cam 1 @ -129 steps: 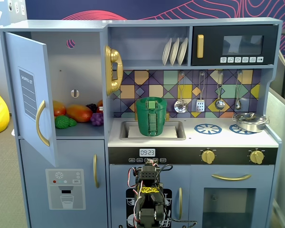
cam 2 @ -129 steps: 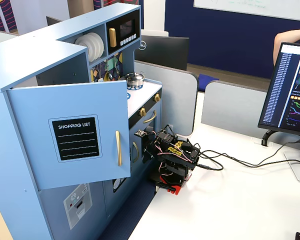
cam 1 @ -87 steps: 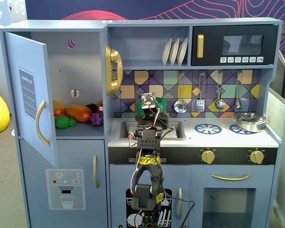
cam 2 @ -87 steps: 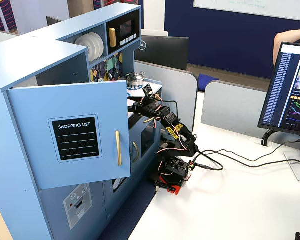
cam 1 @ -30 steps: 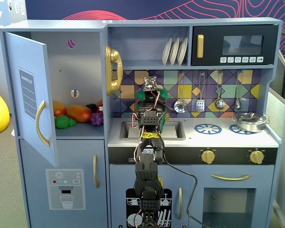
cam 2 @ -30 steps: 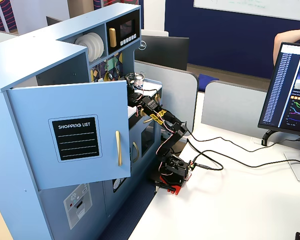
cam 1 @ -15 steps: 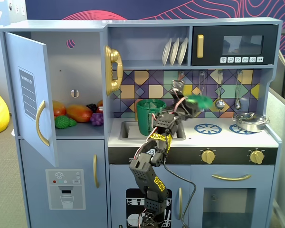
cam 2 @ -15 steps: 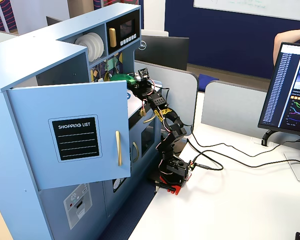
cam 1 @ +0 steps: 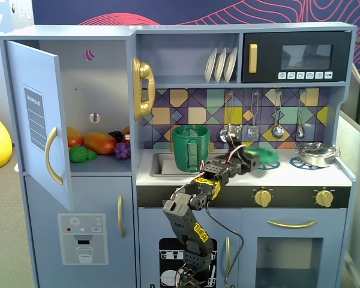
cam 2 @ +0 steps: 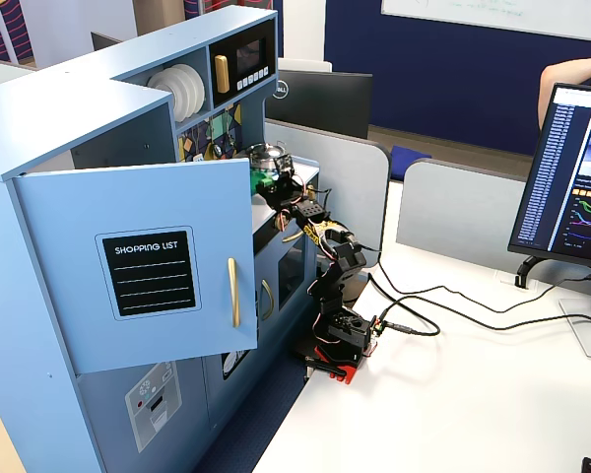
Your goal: Take off the lid from the green recipient and place it on the counter
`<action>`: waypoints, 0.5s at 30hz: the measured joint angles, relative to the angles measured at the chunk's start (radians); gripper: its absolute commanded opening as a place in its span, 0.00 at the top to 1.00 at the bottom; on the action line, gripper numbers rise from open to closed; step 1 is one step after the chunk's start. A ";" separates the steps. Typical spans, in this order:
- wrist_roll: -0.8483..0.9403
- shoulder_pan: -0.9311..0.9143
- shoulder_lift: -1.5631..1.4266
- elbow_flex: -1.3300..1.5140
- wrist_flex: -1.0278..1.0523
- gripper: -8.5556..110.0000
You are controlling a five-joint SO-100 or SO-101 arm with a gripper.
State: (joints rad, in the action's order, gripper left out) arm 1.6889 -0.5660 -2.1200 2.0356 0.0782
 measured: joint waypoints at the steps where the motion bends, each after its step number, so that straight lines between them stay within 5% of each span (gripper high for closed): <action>1: 0.003 0.000 0.002 0.006 -0.003 0.93; 11: 0.032 -0.002 0.014 0.094 -0.049 0.93; 15: 0.038 -0.005 0.014 0.115 -0.061 0.78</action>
State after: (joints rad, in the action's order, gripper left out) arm 1.7273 -0.5706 -2.1062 2.1506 0.0169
